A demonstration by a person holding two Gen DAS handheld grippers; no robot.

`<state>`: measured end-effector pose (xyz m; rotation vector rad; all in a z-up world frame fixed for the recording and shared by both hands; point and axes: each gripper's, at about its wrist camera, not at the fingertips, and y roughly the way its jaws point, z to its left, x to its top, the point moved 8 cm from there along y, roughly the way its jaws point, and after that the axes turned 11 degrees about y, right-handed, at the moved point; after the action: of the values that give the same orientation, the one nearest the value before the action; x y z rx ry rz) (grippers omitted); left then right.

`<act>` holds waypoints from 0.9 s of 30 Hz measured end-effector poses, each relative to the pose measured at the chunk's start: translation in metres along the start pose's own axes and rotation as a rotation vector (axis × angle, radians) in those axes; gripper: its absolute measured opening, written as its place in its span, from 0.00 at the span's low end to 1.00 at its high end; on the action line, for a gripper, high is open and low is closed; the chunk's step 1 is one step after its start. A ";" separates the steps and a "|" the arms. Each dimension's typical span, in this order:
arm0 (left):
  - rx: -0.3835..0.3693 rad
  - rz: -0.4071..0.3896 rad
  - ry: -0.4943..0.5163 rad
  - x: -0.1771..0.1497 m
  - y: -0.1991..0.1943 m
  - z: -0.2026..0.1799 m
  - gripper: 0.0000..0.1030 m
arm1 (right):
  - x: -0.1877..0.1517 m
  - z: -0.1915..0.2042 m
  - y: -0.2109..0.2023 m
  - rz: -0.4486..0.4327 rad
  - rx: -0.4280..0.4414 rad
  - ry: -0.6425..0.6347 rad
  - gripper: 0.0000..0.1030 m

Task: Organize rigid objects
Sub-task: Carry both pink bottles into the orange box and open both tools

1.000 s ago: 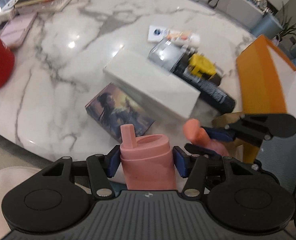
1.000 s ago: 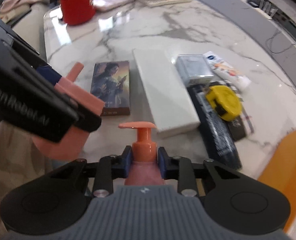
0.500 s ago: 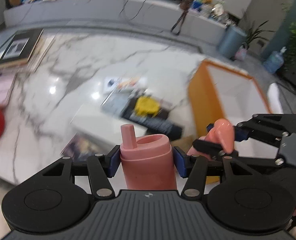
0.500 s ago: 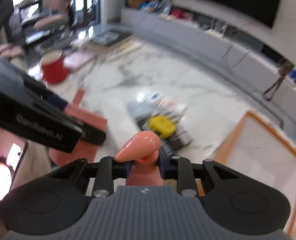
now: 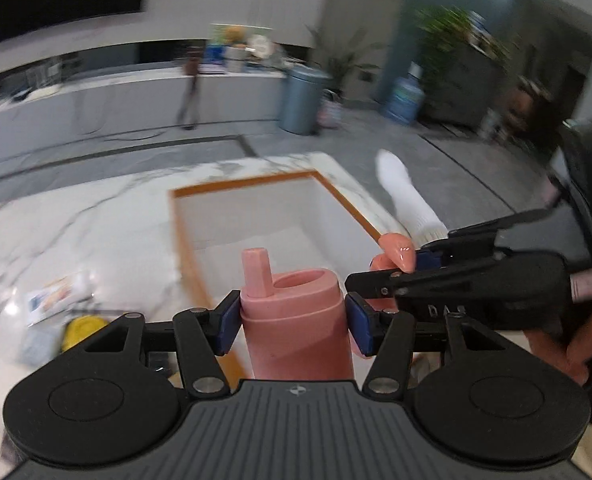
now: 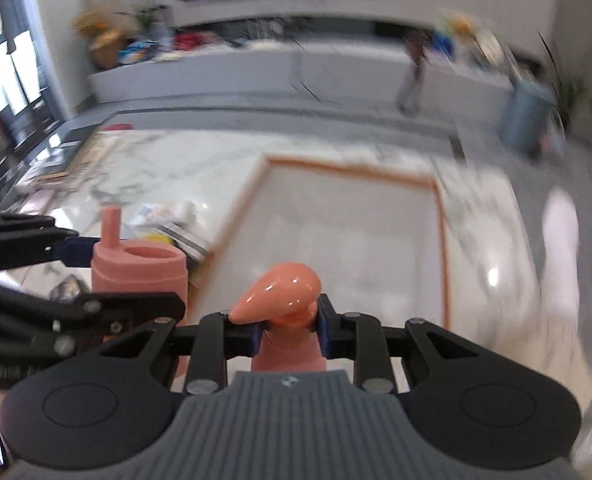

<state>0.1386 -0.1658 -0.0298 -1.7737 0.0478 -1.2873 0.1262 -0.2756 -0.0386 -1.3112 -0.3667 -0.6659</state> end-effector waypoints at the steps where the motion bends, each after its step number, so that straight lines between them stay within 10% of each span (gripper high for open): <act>1: -0.013 0.009 0.019 -0.003 0.012 -0.005 0.61 | -0.005 -0.011 0.005 0.016 -0.008 0.033 0.25; 13: 0.072 0.083 0.243 -0.027 0.073 -0.024 0.61 | -0.037 -0.046 0.047 0.111 0.051 0.237 0.25; 27: 0.045 0.214 0.237 -0.052 0.061 -0.030 0.59 | -0.048 -0.026 0.062 0.147 0.053 0.212 0.25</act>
<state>0.1194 -0.1937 -0.1085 -1.5261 0.3308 -1.3233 0.1261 -0.2819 -0.1207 -1.1922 -0.1139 -0.6593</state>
